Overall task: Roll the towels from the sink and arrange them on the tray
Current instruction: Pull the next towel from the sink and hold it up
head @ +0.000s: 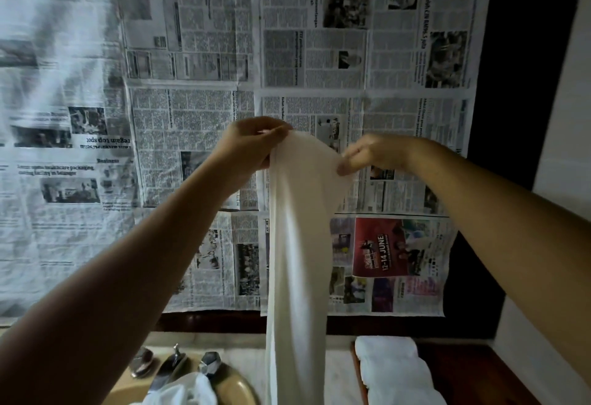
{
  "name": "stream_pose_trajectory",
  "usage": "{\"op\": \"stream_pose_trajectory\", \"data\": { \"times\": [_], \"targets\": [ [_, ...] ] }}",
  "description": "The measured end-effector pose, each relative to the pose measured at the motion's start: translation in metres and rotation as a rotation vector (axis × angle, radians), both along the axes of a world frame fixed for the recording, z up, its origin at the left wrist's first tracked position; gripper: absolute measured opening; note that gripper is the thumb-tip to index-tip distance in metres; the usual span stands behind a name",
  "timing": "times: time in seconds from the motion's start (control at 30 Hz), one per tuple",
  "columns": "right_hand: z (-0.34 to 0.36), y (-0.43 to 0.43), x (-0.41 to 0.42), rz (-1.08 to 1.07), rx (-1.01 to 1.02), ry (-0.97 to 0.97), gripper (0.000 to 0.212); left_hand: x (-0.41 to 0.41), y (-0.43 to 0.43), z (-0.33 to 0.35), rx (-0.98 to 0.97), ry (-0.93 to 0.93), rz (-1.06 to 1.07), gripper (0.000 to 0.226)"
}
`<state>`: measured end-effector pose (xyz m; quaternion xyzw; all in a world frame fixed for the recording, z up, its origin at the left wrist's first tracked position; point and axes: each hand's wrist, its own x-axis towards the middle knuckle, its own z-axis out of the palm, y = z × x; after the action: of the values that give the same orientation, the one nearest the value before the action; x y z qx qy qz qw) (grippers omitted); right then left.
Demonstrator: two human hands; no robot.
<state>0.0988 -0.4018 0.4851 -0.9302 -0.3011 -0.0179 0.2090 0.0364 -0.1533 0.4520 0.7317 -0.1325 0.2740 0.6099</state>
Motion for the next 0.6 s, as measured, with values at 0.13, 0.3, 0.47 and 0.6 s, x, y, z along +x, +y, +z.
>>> {"op": "stream_pose_trajectory", "data": {
  "times": [0.13,0.3,0.47,0.6],
  "targets": [
    [0.004,-0.011,0.006,0.037,0.131,0.086,0.018,-0.003,0.018,-0.004,0.472,-0.147,0.159,0.018],
    [0.016,-0.005,-0.001,0.094,0.336,-0.044,0.018,-0.003,0.025,-0.016,0.626,-0.200,0.204,0.015],
    [0.018,-0.002,-0.004,0.113,0.382,-0.117,0.015,0.001,0.021,-0.023,0.452,-0.091,0.074,0.015],
    [0.019,-0.001,-0.005,0.086,0.369,-0.143,0.016,0.006,0.024,-0.021,0.579,-0.131,0.132,0.014]
  ]
}}
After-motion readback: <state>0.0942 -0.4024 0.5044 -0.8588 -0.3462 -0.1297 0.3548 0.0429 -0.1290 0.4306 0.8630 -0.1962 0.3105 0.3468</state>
